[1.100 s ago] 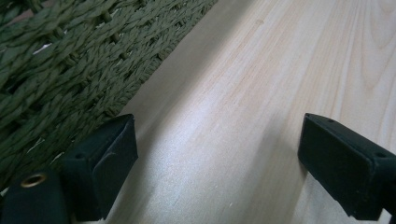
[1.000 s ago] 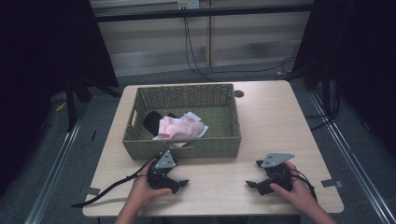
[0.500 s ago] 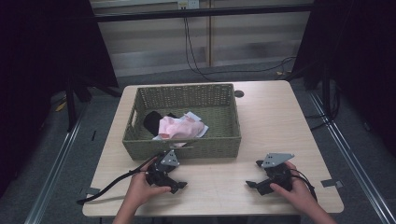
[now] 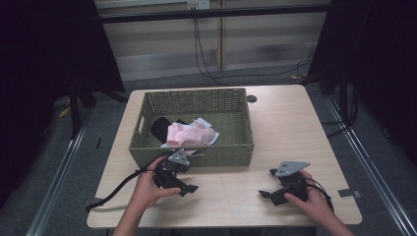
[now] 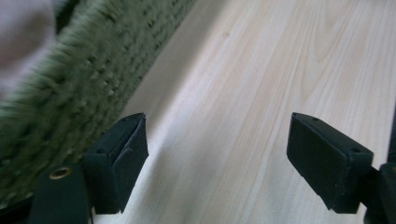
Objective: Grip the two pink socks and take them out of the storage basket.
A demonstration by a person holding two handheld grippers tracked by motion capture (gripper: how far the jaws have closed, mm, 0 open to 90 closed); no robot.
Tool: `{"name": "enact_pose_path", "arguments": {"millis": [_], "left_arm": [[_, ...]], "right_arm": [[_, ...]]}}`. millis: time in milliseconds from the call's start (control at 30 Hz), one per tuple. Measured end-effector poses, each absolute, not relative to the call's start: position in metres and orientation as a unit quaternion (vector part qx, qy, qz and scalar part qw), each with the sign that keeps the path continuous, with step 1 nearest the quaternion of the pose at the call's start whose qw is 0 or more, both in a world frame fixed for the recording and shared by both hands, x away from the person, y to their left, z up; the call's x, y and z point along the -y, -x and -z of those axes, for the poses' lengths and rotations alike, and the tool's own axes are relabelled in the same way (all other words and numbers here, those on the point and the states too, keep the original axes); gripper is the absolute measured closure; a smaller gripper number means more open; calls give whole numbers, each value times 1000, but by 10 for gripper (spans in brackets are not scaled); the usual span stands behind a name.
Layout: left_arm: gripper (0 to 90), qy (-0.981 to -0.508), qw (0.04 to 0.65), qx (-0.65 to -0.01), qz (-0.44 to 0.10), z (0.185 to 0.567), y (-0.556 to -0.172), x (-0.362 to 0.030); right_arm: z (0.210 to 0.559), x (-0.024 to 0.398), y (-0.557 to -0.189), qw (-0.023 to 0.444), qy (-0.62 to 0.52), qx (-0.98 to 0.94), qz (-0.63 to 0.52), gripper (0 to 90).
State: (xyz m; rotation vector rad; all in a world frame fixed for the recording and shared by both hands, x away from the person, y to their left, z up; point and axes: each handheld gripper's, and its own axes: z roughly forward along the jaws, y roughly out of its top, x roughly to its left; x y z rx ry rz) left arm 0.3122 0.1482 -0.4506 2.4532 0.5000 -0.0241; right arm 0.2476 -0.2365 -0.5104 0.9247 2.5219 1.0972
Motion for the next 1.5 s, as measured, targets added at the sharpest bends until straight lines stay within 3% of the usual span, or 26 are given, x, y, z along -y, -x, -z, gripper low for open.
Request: {"name": "enact_pose_path", "arguments": {"millis": [1500], "left_arm": [[257,-936,291,-198,11,363,-348,-145]], "right_arm": [[510,237,-248,120,-316,-863,-375,121]]}}
